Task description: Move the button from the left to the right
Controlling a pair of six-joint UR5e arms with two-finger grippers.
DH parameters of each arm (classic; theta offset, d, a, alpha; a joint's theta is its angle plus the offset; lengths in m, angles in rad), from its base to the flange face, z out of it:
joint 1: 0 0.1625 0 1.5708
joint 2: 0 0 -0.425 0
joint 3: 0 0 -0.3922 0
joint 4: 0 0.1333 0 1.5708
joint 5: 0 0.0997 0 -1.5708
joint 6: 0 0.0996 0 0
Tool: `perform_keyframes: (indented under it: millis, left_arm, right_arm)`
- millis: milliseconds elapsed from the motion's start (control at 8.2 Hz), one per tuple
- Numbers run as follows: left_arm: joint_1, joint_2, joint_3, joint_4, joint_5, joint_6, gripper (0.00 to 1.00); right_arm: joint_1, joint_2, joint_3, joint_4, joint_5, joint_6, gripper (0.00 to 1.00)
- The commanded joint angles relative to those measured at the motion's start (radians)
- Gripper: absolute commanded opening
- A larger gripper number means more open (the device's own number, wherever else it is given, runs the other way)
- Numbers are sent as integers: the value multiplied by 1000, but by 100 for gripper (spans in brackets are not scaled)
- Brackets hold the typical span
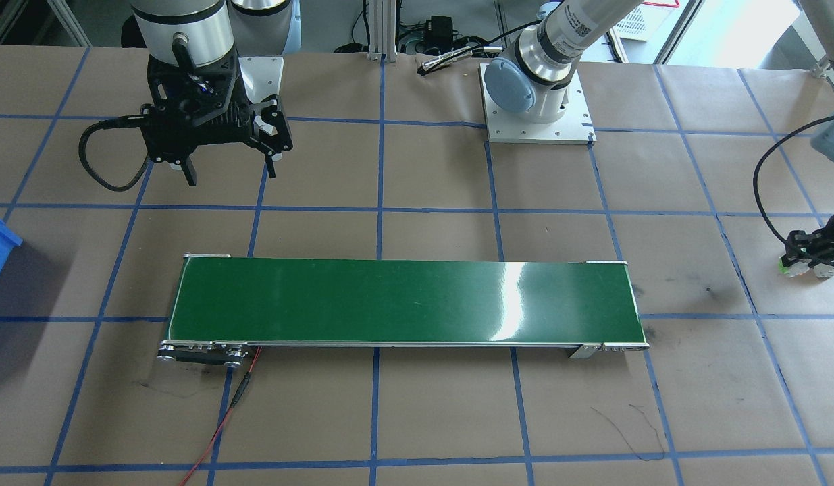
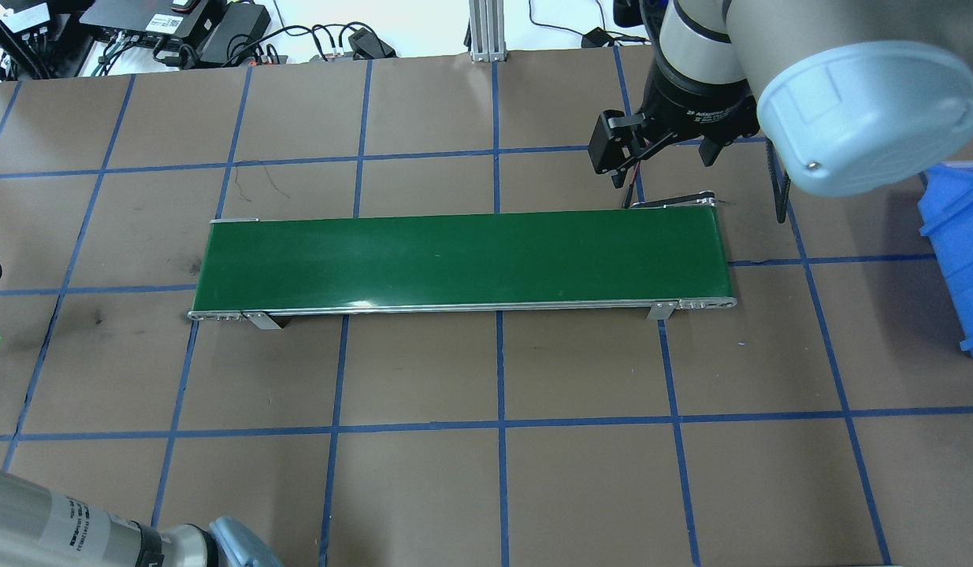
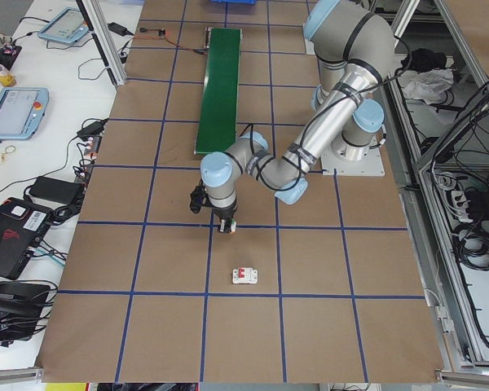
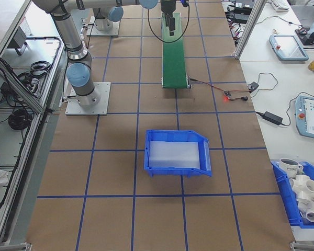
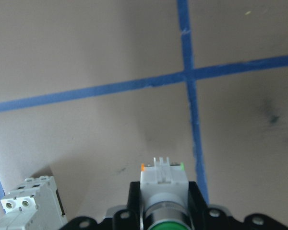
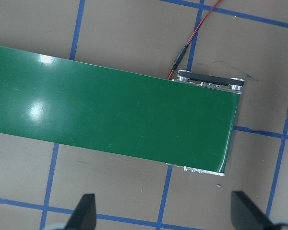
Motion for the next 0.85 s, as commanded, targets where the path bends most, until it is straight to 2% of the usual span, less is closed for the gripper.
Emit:
perform_keyframes:
  millis: [0, 122, 244, 366, 610, 732]
  left_arm:
    - [-157, 125, -1, -93, -39, -50, 0]
    - [-241, 173, -7, -127, -53, -107, 0]
    - [-307, 202, -10, -130, -61, -129, 0]
    - [-350, 202, -10, -130, -90, -188, 0]
    - [-476, 204, -4, -167, -92, -480, 0]
    - [-536, 193, -2, -164, -92, -550, 0]
  right_arm:
    - [0, 0, 0, -4, -7, -1, 100]
    - [0, 0, 0, -4, -22, -1, 100]
    - [0, -1, 0, -2, -91, -1, 100]
    - [0, -1, 0, 0, -111, -1, 100]
    - [0, -3, 0, -10, -91, 2, 100]
    - [0, -1, -2, -8, -94, 1, 100]
